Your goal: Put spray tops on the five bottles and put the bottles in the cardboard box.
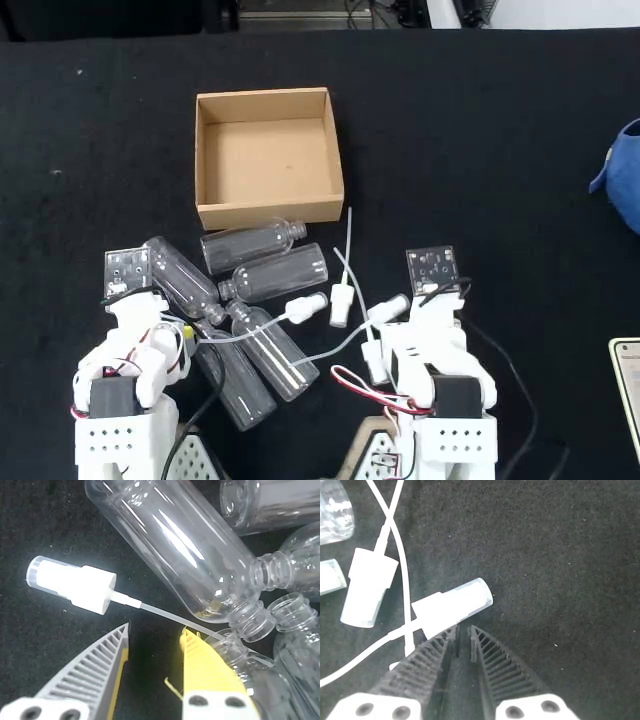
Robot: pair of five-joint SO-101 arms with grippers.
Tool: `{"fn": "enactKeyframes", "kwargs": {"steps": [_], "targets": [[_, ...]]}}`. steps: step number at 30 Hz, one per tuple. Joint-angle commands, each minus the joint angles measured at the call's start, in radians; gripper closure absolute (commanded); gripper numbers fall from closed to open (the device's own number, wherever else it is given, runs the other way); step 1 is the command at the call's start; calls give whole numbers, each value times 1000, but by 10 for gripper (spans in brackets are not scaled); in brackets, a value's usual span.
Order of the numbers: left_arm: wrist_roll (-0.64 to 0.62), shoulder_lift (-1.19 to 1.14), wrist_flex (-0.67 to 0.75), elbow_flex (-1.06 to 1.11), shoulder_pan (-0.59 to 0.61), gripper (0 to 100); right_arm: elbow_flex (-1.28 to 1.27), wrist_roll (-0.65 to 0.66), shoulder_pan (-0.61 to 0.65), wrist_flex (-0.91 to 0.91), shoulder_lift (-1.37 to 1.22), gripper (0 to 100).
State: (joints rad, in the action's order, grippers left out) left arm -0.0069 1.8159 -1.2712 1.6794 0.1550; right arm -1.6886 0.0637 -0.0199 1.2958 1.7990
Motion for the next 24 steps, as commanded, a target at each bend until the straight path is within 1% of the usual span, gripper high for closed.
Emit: {"fn": "enactKeyframes", "kwargs": {"steps": [1, 19, 22, 24], "targets": [[6, 8, -3, 19, 1, 968, 5, 5, -18, 8, 87, 986], [5, 8, -3, 19, 4, 969, 5, -3, -14, 6, 87, 984], [3, 8, -3, 19, 2, 970, 5, 0, -14, -9, 87, 983], [2, 8, -3, 19, 2, 970, 5, 5, -14, -51, 87, 983]]}}
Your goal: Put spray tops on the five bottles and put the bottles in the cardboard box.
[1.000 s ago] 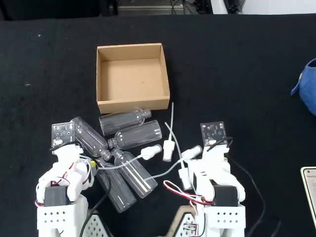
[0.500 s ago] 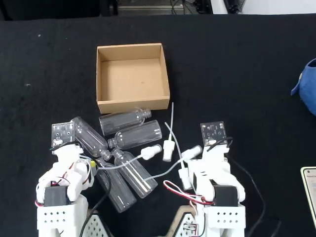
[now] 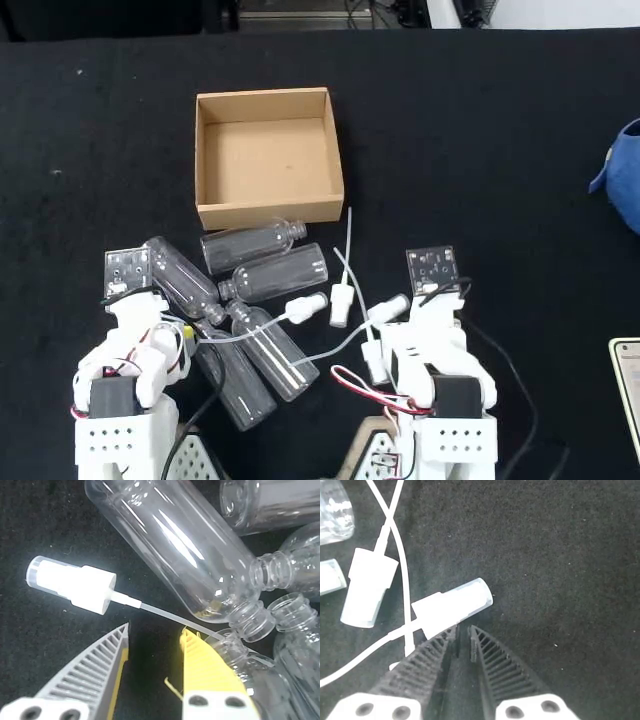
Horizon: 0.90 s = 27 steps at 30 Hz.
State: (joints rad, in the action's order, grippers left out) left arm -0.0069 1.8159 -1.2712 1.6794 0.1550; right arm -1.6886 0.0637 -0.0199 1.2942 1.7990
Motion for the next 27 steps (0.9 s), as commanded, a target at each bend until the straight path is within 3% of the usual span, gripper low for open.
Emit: {"fn": "enactKeyframes", "kwargs": {"steps": [1, 5, 8, 13, 16, 22, 27], "targets": [[5, 8, -3, 19, 8, 970, 5, 5, -17, -74, 87, 983], [9, 8, 5, 16, 15, 968, 5, 5, -20, -183, 87, 983], [15, 8, 5, -36, 93, 967, 5, 6, -41, -285, 87, 983], [302, 9, 5, -186, 348, 970, 5, 61, -158, -474, 87, 982], [350, 11, 6, -252, 452, 970, 30, 183, -189, -531, 87, 982], [350, 6, 37, -386, 532, 967, 166, 236, -183, -496, 87, 982], [350, -15, 37, -512, 529, 966, 421, 236, -176, -308, 77, 983]]}}
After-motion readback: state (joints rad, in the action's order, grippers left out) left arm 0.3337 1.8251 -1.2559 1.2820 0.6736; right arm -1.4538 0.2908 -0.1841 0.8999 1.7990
